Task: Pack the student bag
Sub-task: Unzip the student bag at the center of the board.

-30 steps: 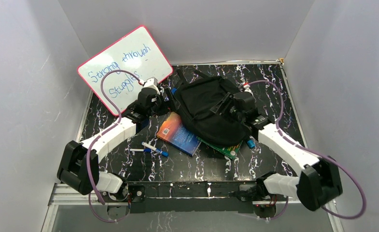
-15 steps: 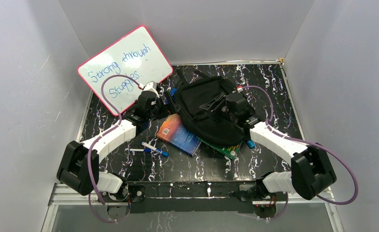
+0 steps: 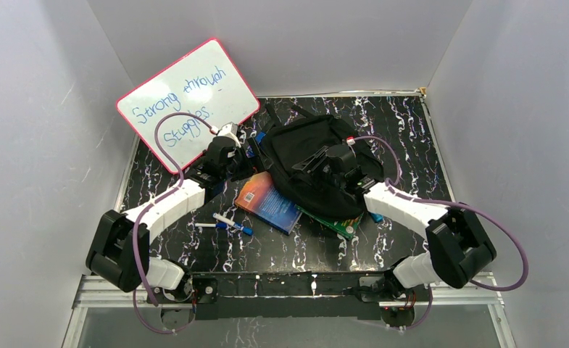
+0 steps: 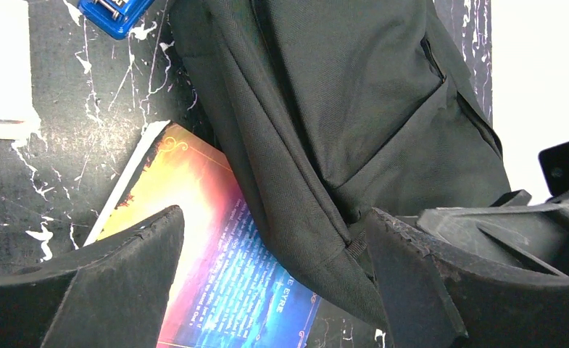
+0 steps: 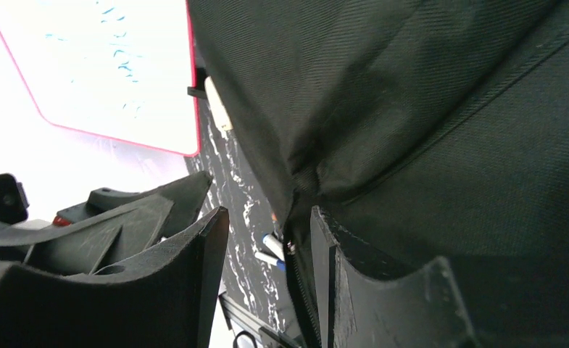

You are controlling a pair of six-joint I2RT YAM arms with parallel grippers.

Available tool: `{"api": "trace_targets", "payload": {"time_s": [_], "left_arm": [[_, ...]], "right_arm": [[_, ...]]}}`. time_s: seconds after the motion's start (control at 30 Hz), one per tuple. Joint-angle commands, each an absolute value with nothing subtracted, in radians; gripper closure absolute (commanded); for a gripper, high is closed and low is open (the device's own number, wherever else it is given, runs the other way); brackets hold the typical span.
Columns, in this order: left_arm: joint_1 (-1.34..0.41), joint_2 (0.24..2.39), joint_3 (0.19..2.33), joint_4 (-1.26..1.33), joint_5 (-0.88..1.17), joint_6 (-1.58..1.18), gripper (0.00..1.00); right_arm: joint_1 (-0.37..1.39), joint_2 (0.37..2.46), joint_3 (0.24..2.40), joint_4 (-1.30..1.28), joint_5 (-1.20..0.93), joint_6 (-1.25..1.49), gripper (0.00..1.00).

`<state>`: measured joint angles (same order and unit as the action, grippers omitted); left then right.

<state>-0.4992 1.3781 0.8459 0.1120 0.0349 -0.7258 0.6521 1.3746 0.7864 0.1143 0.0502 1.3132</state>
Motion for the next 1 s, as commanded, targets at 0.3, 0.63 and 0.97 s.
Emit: {"api": "trace_targets", "payload": {"time_s": [0.3, 0.63, 0.97], "left_arm": [[-0.500, 1.381, 0.839, 0.118, 0.049, -0.725, 0.09], [-0.500, 1.397, 0.839, 0.119, 0.052, -0.720, 0.09], [-0.500, 1.428, 0.851, 0.124, 0.077, -0.728, 0.10]], "right_arm": [[0.654, 1.470, 0.801, 0.228, 0.076, 1.342, 0.54], [0.653, 1.498, 0.801, 0.260, 0.030, 1.340, 0.73], [0.655, 1.443, 0.783, 0.252, 0.055, 1.290, 1.00]]}}
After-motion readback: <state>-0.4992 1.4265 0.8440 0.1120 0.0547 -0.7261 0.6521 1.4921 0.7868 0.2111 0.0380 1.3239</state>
